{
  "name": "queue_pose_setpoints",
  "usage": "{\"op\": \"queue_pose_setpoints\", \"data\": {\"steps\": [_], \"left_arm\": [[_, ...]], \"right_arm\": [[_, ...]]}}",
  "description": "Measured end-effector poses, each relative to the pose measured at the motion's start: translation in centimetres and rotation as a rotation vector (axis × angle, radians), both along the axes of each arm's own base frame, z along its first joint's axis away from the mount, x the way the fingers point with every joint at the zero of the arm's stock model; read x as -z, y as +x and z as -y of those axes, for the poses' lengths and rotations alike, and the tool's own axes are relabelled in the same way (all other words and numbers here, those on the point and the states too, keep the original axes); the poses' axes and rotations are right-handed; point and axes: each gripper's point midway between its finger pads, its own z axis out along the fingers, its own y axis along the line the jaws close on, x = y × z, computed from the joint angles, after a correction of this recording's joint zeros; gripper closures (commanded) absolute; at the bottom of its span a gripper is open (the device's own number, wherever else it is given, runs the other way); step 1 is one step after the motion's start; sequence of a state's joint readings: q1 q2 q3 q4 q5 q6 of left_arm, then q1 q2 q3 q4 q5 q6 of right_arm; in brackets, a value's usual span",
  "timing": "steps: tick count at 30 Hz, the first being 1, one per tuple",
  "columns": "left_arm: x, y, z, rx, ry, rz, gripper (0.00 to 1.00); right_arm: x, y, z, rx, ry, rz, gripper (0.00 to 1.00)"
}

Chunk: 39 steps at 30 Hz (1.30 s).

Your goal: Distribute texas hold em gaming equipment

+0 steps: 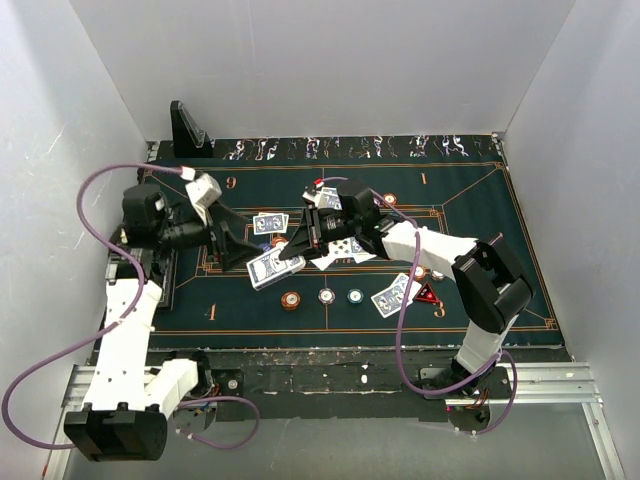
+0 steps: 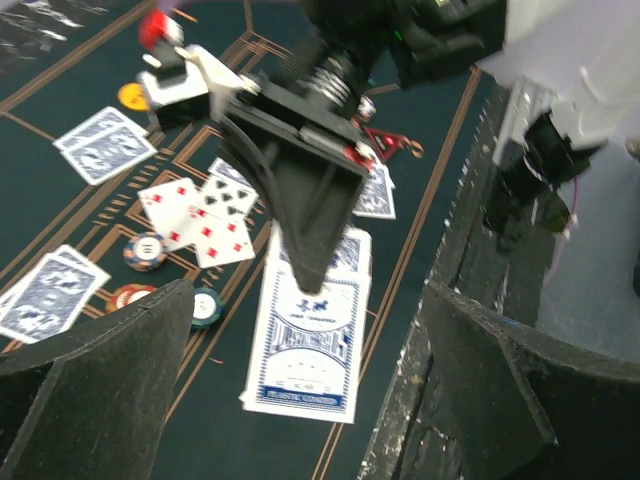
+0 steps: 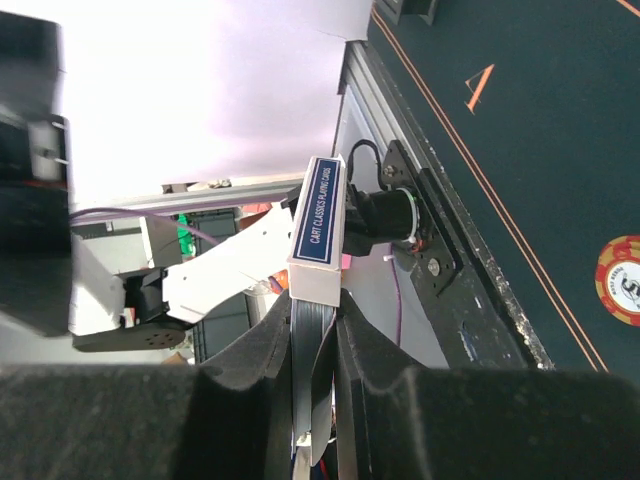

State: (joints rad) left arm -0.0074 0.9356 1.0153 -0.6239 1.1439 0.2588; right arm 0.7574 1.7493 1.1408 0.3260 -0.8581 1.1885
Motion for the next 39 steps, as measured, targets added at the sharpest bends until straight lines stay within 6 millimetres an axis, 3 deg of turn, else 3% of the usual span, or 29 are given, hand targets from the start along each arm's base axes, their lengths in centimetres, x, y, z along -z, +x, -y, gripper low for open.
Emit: {"op": "queue_pose_setpoints", "data": {"steps": [4,10,14,23,25,29,32,35,39], "left_arm": [[-3.1,2.7,-1.9,-0.105,-0.013,-0.020,0.02],[-5.8,6.3,-4.0,-0.235,0.021,-0.087,0.02],[-4.8,7.7,-5.4,-0.311,0.054,-0.178,0.02],[-2.3,7.6,-7.0,-0.426,0.111,-0.293,0.02],[-2.1,7.4,-7.1,-0.438,0.116,-0.298,0.02],[-1.9,6.9,-7.1,-0.448,0.114,-0.297,0.02],[-1.7,6.6,-7.1,-0.452,0.112,-0.300,0.02],[-1.3,6.3,-7.1,-0.458,0.114,-0.309,0.02],[-1.0,6.3,-7.3,-0.470,0.119,-0.313,0.02]], "right_arm": [[1.2,-0.2,-0.7,-0.031,-0.049,0.012,0.98],[4.5,-0.7,-5.0,-0.134,-0.171,0.081,0.98],[7.2,-2.0,-5.9,-0.205,-0.258,0.104,0.97],[13.4,-4.1,-5.6,-0.362,-0.454,0.176,0.91],[13.9,-4.9,-5.3,-0.392,-0.468,0.178,0.85],[14.0,-5.3,-5.4,-0.410,-0.459,0.203,0.52],[14.6,-5.2,-5.1,-0.408,-0.489,0.220,0.32],[15.2,-5.0,-4.7,-0.404,-0.530,0.239,0.20],[15.6,-4.6,-4.2,-0.389,-0.571,0.282,0.15]]}}
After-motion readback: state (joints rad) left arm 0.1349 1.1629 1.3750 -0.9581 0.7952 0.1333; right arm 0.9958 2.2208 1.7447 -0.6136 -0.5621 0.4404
